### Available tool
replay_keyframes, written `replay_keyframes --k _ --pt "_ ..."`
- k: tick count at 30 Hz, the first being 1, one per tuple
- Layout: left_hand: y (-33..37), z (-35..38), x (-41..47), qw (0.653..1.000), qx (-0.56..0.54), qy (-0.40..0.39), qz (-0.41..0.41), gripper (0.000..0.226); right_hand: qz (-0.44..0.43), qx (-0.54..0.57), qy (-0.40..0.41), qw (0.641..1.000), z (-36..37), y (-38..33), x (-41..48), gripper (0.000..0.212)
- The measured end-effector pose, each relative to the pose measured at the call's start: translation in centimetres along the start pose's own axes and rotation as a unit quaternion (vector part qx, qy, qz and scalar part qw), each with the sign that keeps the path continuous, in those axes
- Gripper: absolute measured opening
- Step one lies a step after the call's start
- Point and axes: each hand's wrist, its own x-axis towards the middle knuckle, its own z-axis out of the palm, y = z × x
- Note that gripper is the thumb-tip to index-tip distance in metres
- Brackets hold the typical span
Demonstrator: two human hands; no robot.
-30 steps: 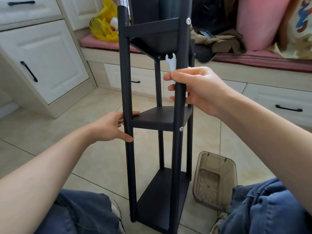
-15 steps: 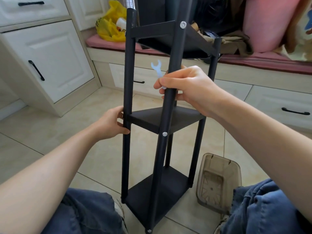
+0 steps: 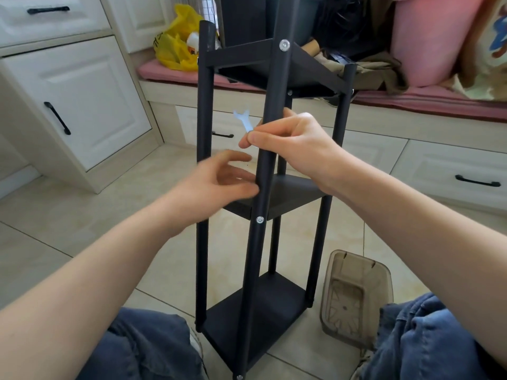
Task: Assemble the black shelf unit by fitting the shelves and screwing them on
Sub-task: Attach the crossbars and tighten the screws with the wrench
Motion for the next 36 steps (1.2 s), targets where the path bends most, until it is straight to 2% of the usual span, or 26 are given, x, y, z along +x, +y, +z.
replay_keyframes --k 2,7,13,16,21,24,31,36 --pt "-0.3 1.1 -0.1 0.999 0.001 -0.049 0.002 0.051 0.007 -0.013 0.005 1.000 0.3 -0.4 0.0 0.014" --pt "-0.9 2.7 0.0 0.997 -0.016 -0.041 0.059 0.055 -0.014 -0.035 -0.003 0.999 0.6 -0.5 -0.1 0.015" --pt "-1.2 1.8 0.3 0.996 -0.057 -0.048 0.046 0.063 -0.045 -0.043 0.013 0.998 0.0 -0.4 -0.6 0.017" --pt "-1.3 1.4 0.5 0.995 -0.076 -0.049 0.045 0.058 -0.048 -0.031 0.023 0.998 -0.3 -0.3 -1.2 0.015" --pt "-1.0 1.3 0.6 0.994 -0.074 -0.057 0.059 0.068 -0.014 -0.050 0.077 0.996 -1.7 0.9 -2.3 0.016" --pt "-0.4 1.4 1.3 0.985 -0.152 -0.038 0.074 0.076 0.023 -0.041 0.090 0.995 -1.1 2.2 -3.2 0.017" --pt "0.6 2.5 2.3 0.981 -0.158 -0.068 0.090 0.076 0.072 -0.015 0.137 0.988 0.4 4.8 -4.5 0.021" --pt "1.1 3.2 3.4 0.983 -0.168 -0.044 0.068 0.069 0.090 0.016 0.173 0.981 1.5 6.3 -5.7 0.021"
